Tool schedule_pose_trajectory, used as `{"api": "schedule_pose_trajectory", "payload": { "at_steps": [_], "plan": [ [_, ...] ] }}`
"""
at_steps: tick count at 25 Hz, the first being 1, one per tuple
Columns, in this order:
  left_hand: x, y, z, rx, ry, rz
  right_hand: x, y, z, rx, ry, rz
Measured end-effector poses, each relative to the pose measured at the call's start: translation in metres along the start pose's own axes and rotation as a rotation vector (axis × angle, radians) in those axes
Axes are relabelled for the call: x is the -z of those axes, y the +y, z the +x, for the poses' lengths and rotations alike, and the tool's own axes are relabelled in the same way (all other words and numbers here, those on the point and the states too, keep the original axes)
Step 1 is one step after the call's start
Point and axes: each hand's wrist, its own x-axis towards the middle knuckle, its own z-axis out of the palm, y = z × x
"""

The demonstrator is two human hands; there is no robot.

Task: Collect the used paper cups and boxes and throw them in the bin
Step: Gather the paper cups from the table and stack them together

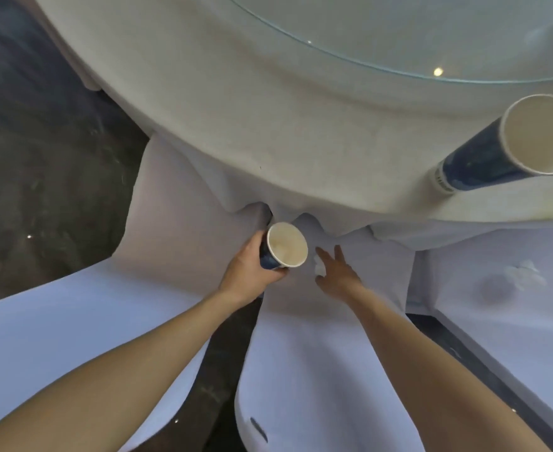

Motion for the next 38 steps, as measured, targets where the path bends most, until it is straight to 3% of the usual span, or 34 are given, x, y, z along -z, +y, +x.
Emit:
{"api": "schedule_pose_trajectory", "payload": {
  "at_steps": [5,9,14,19,21,24,25,26,30,31,32,35,38],
  "plan": [
    [-0.019,-0.024,0.013,0.0,-0.025,-0.027,-0.04,0.032,0.04,-0.057,-0.041,-0.07],
    [-0.015,-0.021,-0.006,0.021,-0.068,-0.001,-0.053,0.036,0.009,-0.066,-0.042,-0.004],
    [-0.003,0.026,-0.035,0.0,-0.11,0.013,0.016,0.012,-0.075,-0.036,0.256,0.393],
    [0.004,0.076,-0.054,-0.093,-0.122,0.05,0.089,-0.028,-0.163,0.168,0.595,0.644],
    [0.006,0.09,-0.059,-0.129,-0.12,0.047,0.1,-0.039,-0.187,0.225,0.614,0.602],
    [0.01,0.108,-0.063,-0.177,-0.083,-0.019,0.11,-0.048,-0.215,0.276,0.44,0.31],
    [0.011,0.113,-0.063,-0.191,-0.074,-0.046,0.116,-0.048,-0.224,0.277,0.453,0.228],
    [0.012,0.116,-0.063,-0.199,-0.069,-0.072,0.125,-0.047,-0.234,0.284,0.531,0.175],
    [0.015,0.119,-0.068,-0.21,-0.051,-0.123,0.178,-0.028,-0.254,0.284,1.199,0.129],
    [0.014,0.119,-0.069,-0.206,-0.05,-0.126,0.197,-0.023,-0.253,0.241,1.281,0.075],
    [0.013,0.12,-0.071,-0.204,-0.044,-0.126,0.217,-0.019,-0.251,0.17,1.262,0.035],
    [0.014,0.125,-0.079,-0.212,-0.051,-0.138,0.262,-0.006,-0.233,-0.051,0.954,-0.001],
    [0.019,0.129,-0.086,-0.213,-0.054,-0.149,0.275,0.004,-0.213,-0.052,0.749,0.037]
  ]
}}
